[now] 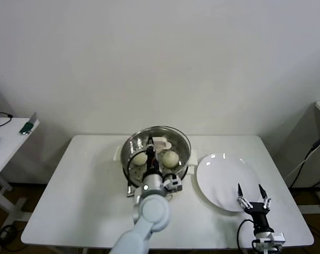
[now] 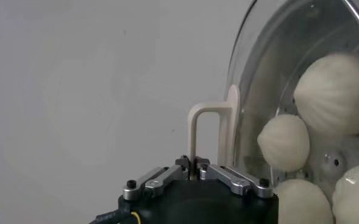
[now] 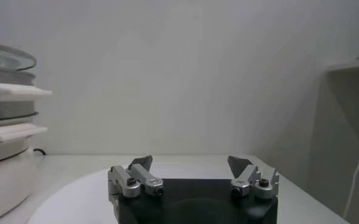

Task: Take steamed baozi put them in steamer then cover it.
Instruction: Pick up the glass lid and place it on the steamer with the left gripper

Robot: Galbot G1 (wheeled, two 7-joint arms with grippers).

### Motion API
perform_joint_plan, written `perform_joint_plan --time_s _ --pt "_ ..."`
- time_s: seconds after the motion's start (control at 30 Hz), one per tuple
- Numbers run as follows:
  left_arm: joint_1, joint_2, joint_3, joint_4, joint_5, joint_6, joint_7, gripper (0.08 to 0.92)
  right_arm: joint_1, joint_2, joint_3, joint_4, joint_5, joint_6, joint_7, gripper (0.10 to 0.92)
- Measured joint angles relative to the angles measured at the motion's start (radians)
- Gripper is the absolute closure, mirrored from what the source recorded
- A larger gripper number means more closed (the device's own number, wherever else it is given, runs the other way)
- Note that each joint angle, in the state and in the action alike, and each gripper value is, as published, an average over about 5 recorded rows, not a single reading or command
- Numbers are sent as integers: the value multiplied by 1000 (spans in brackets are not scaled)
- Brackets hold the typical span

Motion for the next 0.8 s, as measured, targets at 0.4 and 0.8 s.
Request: perform_joint_plan --time_s 0.4,0.8 --pt "7 5 -3 20 25 0 -2 852 -4 -1 7 0 3 9 0 203" --pt "9 -3 -5 43 44 -1 -16 852 -3 3 5 -5 -2 26 1 203"
